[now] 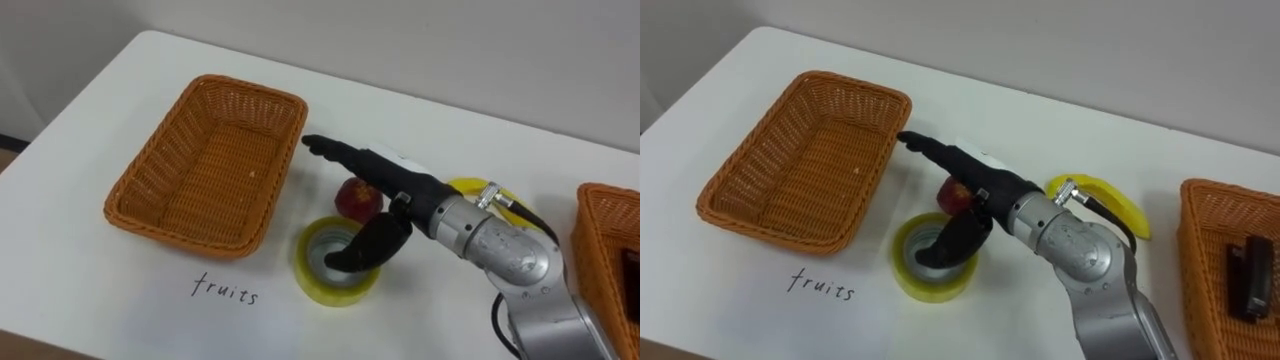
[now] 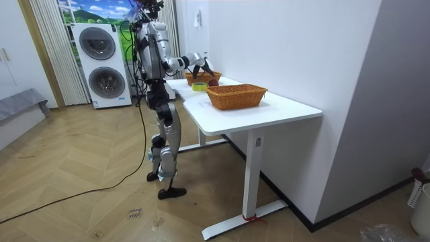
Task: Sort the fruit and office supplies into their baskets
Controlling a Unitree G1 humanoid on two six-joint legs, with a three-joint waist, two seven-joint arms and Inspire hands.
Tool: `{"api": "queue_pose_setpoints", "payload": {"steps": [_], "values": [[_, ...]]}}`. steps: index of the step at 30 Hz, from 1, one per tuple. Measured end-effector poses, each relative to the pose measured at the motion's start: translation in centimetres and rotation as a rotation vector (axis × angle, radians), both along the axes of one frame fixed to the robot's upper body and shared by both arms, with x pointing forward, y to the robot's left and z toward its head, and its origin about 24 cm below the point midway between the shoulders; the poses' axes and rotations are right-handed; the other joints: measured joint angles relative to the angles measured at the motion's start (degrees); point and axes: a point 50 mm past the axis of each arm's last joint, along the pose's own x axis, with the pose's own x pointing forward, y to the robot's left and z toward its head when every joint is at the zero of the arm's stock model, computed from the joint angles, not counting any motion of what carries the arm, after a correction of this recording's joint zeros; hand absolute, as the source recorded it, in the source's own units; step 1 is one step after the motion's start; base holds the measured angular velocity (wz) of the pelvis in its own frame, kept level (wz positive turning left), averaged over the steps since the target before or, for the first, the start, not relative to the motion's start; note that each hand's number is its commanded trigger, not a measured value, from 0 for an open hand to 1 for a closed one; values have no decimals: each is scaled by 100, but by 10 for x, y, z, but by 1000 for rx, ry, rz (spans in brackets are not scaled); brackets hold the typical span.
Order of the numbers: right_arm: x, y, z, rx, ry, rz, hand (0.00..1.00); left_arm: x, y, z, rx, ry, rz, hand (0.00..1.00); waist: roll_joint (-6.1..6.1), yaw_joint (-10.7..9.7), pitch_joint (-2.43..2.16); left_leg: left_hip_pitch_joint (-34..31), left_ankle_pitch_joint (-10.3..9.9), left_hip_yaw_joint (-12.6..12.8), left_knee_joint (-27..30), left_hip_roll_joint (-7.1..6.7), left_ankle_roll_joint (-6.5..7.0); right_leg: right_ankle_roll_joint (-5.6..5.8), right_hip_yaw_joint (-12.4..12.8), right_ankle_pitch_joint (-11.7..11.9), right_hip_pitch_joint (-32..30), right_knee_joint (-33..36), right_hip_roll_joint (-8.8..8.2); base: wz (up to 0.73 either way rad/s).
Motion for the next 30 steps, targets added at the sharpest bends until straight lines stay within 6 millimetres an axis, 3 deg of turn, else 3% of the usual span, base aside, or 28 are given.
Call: {"api": "queue_pose_setpoints", "payload": {"steps": [6, 20, 30], "values": [[-2, 2, 8, -15, -50, 17, 0, 1, 1, 1, -5, -9, -17, 0, 2, -29, 1, 2, 0, 3, 0, 1, 0, 0, 9, 0, 3, 0, 1, 0], [-7, -5, -3, -211, -5, 41, 0, -1, 4, 1, -24, -9, -19, 0, -46, 49, -25, 3, 1, 19, 7, 1, 1, 0, 65, 0, -1, -2, 2, 0], [-7, -5, -3, -229, 5, 53, 0, -1, 5, 1, -34, -9, -21, 0, -112, 90, -4, 4, 3, 28, 14, -4, 4, 0, 83, 0, 1, -1, 1, 0]]}}
